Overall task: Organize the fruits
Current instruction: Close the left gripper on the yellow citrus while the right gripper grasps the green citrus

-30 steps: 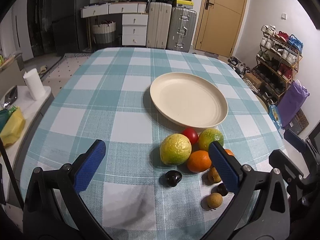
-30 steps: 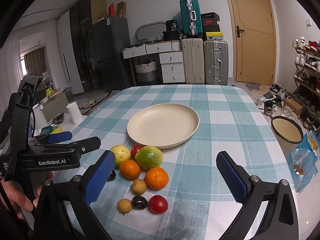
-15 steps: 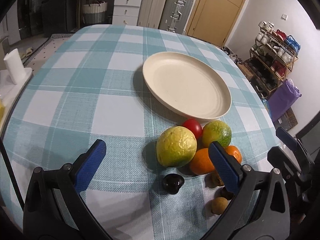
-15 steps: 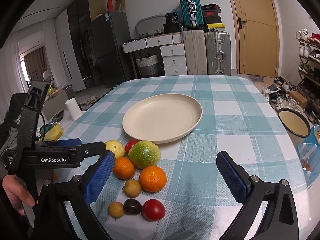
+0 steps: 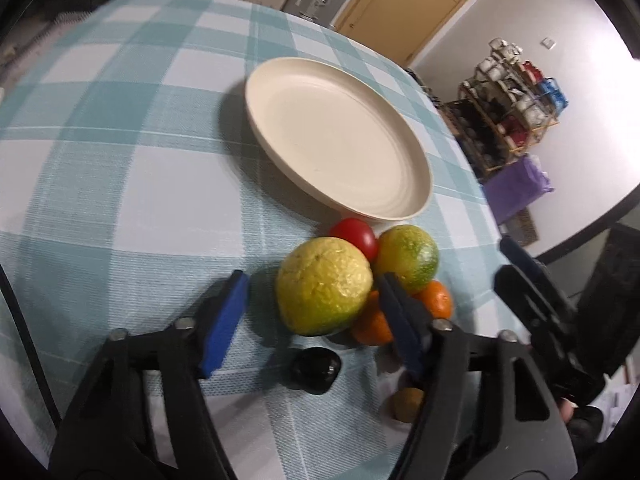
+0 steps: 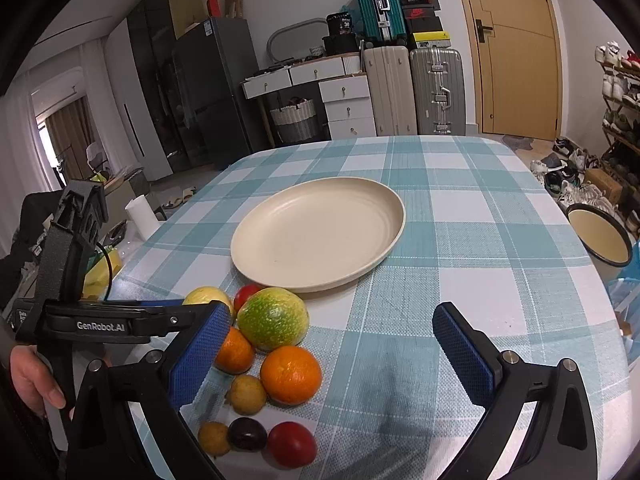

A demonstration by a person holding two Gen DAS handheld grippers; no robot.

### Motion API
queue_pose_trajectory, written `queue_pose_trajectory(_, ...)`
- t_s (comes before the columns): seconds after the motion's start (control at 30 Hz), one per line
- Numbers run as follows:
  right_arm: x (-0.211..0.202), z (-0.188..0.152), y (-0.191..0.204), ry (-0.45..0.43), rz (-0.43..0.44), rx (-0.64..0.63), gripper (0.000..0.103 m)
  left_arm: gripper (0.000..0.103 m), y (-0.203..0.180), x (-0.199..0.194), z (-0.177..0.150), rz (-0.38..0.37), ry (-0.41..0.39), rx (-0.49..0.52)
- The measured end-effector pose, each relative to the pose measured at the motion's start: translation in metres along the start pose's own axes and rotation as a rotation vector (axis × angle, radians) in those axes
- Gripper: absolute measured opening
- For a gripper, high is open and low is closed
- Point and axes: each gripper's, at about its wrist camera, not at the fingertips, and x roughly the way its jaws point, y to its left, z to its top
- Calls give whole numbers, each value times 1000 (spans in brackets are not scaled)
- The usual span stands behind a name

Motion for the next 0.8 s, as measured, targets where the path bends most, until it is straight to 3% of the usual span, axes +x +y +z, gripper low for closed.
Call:
queue_pose_trajectory(0.07, 3, 2, 1, -9, 8, 12, 103, 46, 2, 2, 3, -29, 14, -1)
queue_pose_trajectory(0.57, 25, 16, 3, 46, 65, 35, 103, 45, 14, 11, 14, -128, 78, -20)
queue_pose_trajectory(0.8, 33, 15, 10, 87, 109, 21, 103, 45, 15, 6, 17, -135, 86, -19)
